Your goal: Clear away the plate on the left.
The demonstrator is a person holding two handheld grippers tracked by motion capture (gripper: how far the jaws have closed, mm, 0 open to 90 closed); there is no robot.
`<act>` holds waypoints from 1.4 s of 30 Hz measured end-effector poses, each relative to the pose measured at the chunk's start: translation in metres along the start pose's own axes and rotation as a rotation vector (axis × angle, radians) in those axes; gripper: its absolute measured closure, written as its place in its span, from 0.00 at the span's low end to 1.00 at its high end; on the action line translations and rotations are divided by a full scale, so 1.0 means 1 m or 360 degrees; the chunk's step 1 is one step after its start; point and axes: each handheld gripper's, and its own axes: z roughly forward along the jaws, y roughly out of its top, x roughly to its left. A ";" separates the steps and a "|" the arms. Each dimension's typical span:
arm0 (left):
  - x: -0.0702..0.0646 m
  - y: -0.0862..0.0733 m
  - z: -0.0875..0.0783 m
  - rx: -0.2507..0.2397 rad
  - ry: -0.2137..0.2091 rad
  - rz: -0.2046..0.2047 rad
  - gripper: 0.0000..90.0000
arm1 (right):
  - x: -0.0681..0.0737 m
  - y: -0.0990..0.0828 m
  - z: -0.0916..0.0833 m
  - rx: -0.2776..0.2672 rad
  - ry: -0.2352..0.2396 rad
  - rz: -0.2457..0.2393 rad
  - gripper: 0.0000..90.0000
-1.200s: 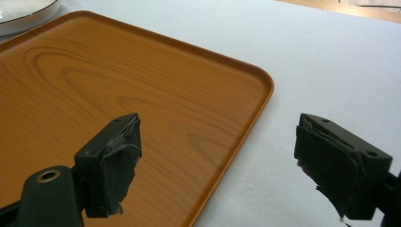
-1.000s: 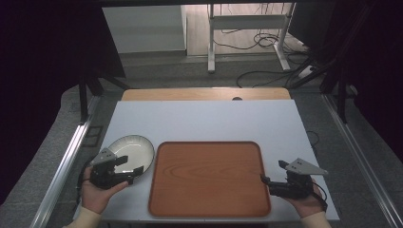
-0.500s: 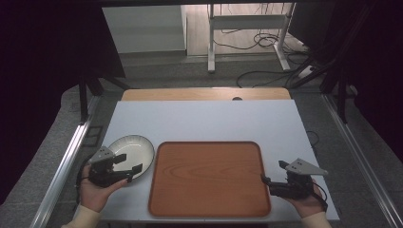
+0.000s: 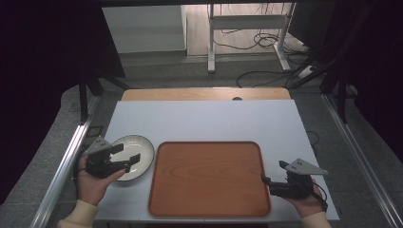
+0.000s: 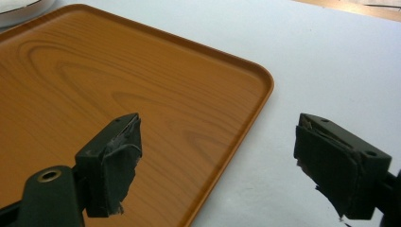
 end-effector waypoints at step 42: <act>0.071 0.031 0.037 0.0165 0.0068 -0.0189 0.21 | -0.002 -0.001 0.000 0.0027 -0.0039 -0.0003 0.18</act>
